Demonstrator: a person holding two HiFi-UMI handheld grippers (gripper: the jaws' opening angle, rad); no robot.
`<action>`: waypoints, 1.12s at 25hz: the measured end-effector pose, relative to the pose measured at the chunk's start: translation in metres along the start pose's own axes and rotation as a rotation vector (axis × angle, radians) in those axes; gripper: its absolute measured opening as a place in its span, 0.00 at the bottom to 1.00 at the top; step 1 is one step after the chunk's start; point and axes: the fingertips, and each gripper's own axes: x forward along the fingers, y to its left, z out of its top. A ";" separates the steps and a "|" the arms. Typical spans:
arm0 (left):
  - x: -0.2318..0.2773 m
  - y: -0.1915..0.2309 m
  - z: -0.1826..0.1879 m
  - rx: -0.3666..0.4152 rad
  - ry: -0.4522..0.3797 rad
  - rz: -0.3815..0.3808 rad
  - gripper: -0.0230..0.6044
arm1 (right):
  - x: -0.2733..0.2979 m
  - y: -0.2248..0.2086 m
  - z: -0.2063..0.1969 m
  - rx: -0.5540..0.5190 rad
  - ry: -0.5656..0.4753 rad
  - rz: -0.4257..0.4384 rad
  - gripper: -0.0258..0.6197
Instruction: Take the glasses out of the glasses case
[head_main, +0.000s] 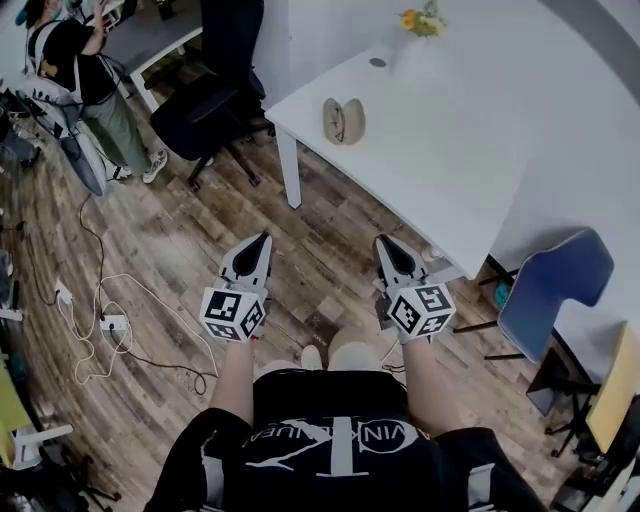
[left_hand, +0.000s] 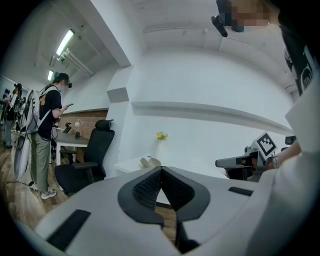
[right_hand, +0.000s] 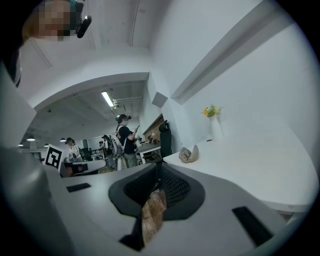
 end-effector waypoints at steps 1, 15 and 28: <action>0.004 0.001 0.000 0.000 0.002 -0.002 0.06 | 0.004 -0.004 0.002 0.006 -0.003 -0.006 0.10; 0.088 0.060 0.013 0.004 0.005 0.029 0.06 | 0.111 -0.053 0.026 0.059 0.009 0.029 0.10; 0.173 0.107 0.018 -0.021 0.050 0.062 0.06 | 0.219 -0.096 0.040 0.118 0.085 0.087 0.22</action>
